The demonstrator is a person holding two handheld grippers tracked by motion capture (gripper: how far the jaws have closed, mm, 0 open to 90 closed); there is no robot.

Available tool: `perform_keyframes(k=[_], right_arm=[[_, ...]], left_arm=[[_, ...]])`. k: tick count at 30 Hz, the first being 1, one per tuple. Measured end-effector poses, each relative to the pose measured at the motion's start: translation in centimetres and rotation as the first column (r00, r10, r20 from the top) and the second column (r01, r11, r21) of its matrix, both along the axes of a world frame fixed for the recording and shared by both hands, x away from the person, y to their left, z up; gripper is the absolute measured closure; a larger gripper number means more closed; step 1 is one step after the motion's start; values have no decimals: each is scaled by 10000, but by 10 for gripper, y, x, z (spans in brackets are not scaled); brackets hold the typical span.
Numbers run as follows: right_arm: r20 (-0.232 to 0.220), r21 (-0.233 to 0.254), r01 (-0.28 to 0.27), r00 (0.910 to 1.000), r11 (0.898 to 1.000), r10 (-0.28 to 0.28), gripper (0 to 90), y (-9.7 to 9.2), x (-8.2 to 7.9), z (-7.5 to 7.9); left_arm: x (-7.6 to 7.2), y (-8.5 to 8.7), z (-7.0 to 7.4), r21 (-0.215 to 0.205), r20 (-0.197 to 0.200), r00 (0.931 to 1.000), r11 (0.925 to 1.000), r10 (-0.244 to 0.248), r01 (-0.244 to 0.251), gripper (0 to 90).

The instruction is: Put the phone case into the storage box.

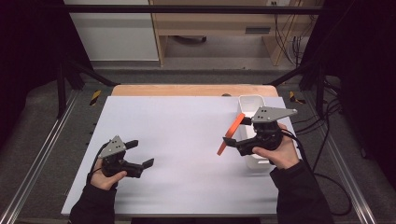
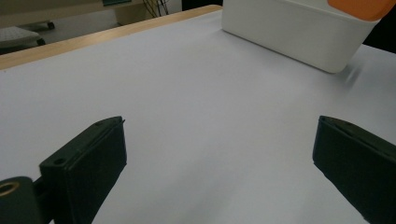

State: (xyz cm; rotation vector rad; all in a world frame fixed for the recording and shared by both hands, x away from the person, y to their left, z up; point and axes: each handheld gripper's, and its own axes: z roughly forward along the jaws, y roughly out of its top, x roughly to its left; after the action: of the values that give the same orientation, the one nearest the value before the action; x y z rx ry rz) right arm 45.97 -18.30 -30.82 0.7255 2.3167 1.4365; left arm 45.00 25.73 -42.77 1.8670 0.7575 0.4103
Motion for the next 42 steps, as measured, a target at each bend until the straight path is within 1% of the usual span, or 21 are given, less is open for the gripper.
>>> perform_keyframes(k=[3,5,6,12,16,18,19,21,23,28,33,39,42], right_arm=[[16,64,177,9998,9998,-177,162,-2,1,2],[41,78,290,9996,9995,-290,162,-3,1,3],[38,79,365,9993,9993,-365,162,-4,1,3],[53,214,615,9981,9979,-616,162,-6,3,5],[76,260,822,9966,9963,-824,162,-7,4,6],[86,293,911,9958,9954,-914,162,-7,5,6],[73,293,947,9955,9951,-949,163,-8,5,7],[91,305,1037,9945,9941,-1040,162,-9,6,8],[119,343,1097,9938,9934,-1101,162,-9,6,9],[168,418,1336,9908,9902,-1344,163,-11,10,14],[161,482,1804,9833,9824,-1814,163,-14,14,18],[153,633,2434,9695,9679,-2448,163,-22,22,22],[166,594,2767,9604,9591,-2781,163,-24,26,23]], left_arm=[[0,7,-3,21,-21,9995,9995,327,-327,23],[0,10,-4,70,-10,9989,9989,461,-461,22],[-1,12,-4,-4,19,9985,9985,546,-546,20],[-3,19,-6,-31,93,9970,9970,773,-773,18],[-5,25,-8,-122,219,9940,9942,1074,-1072,12],[-5,28,-9,-154,187,9927,9928,1188,-1186,10],[-6,29,-10,-153,254,9910,9913,1314,-1311,10],[-6,32,-11,-221,222,9893,9894,1440,-1436,10],[-5,34,-12,-195,221,9871,9872,1586,-1582,9],[-5,35,-16,-128,117,9867,9867,1624,-1622,4],[-5,35,-17,-93,48,9868,9868,1617,-1617,3],[-4,35,-19,-62,-31,9867,9867,1626,-1627,3],[-4,35,-19,-49,-38,9871,9871,1599,-1599,3]])
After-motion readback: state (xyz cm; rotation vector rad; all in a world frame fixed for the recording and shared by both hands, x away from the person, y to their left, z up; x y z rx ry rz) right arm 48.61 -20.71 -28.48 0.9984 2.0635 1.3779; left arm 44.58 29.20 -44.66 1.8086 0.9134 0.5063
